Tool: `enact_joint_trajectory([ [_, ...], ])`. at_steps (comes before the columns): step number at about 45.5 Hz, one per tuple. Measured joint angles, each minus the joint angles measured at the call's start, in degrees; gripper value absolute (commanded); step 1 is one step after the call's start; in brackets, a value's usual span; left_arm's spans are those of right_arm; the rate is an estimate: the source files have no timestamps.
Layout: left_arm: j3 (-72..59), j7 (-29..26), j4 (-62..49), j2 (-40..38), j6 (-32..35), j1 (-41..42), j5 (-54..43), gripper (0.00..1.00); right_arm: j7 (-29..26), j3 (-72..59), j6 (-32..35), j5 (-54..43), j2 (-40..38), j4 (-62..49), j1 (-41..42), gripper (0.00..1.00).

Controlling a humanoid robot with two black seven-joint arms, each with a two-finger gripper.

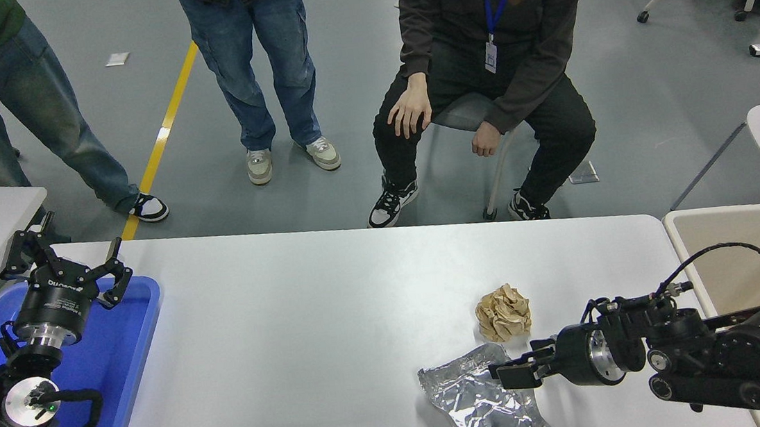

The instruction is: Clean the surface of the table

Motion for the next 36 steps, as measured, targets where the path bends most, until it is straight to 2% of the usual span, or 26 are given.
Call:
enact_joint_trajectory([
  [4,0.0,0.0,0.0,0.0,0.0,0.0,0.0,1.0,-0.04,-0.05,0.01,0.01,0.11,0.02,-0.11,0.86],
  [7,0.0,0.0,0.0,0.0,0.0,0.0,0.0,1.0,-0.05,-0.08,0.01,0.01,0.21,0.03,-0.23,0.75],
  [8,0.0,0.0,0.0,0.0,0.0,0.0,0.0,1.0,-0.05,-0.1,0.01,-0.03,0.26,0.04,-0.27,0.7],
  [10,0.0,0.0,0.0,0.0,0.0,0.0,0.0,1.0,-0.03,-0.16,0.01,-0.26,0.36,0.05,-0.36,0.52],
  [14,0.0,0.0,0.0,0.0,0.0,0.0,0.0,1.0,0.18,-0.23,0.04,-0.41,0.44,0.04,-0.45,0.3],
  [16,0.0,0.0,0.0,0.0,0.0,0.0,0.0,1.0,0.27,-0.26,0.05,-0.47,0.46,0.0,-0.48,0.16],
  [17,0.0,0.0,0.0,0.0,0.0,0.0,0.0,1.0,0.3,-0.27,0.05,-0.51,0.46,-0.02,-0.48,0.04],
  [18,0.0,0.0,0.0,0.0,0.0,0.0,0.0,1.0,0.37,-0.31,0.07,-0.58,0.45,-0.04,-0.51,0.0],
  [36,0.0,0.0,0.0,0.0,0.0,0.0,0.0,1.0,0.55,-0.31,0.1,-0.79,-0.2,-0.11,-0.31,0.0],
])
